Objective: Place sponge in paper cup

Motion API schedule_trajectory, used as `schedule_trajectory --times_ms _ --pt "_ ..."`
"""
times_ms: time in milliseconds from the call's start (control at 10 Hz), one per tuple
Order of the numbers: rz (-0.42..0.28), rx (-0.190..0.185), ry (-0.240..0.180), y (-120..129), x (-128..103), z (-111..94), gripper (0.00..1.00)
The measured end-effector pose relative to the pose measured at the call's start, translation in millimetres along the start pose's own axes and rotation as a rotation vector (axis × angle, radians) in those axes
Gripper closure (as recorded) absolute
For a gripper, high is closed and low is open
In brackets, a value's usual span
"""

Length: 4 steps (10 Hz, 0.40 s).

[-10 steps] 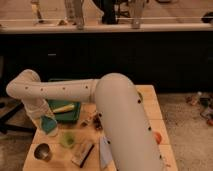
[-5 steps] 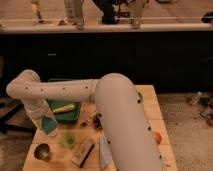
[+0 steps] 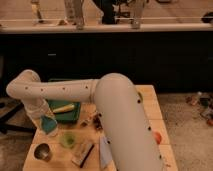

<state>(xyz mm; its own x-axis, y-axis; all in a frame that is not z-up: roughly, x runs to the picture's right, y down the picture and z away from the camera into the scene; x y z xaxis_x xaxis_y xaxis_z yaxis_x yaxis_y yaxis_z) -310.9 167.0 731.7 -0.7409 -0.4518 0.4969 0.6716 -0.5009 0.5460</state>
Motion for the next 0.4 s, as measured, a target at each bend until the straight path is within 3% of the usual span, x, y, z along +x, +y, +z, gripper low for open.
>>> schedule_trajectory --times_ms 200,400 --pt "0.000 0.000 0.000 0.0 0.0 0.0 1.00" --pt "0.000 0.000 0.000 0.0 0.0 0.0 0.89"
